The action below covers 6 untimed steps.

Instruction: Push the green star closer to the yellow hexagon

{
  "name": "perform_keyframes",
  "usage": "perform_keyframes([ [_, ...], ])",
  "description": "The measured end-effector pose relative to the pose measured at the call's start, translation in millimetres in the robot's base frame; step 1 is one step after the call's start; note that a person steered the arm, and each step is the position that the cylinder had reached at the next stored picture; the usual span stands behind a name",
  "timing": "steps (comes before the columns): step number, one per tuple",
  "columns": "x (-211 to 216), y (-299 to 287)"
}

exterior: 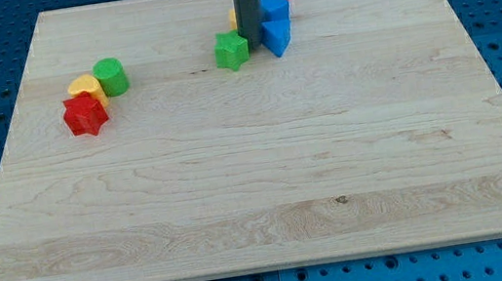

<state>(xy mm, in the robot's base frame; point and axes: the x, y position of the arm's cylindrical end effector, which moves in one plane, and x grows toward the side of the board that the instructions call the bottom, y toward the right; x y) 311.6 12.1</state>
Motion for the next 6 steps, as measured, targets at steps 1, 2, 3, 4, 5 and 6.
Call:
perform_keyframes([
  [1,-20.4,-0.6],
  [2,-23.8,-0.6],
  [3,-28.0,-0.6],
  [4,-28.5,-11.3],
  [5,-28.4,-36.9],
  [6,-3.3,-49.7],
])
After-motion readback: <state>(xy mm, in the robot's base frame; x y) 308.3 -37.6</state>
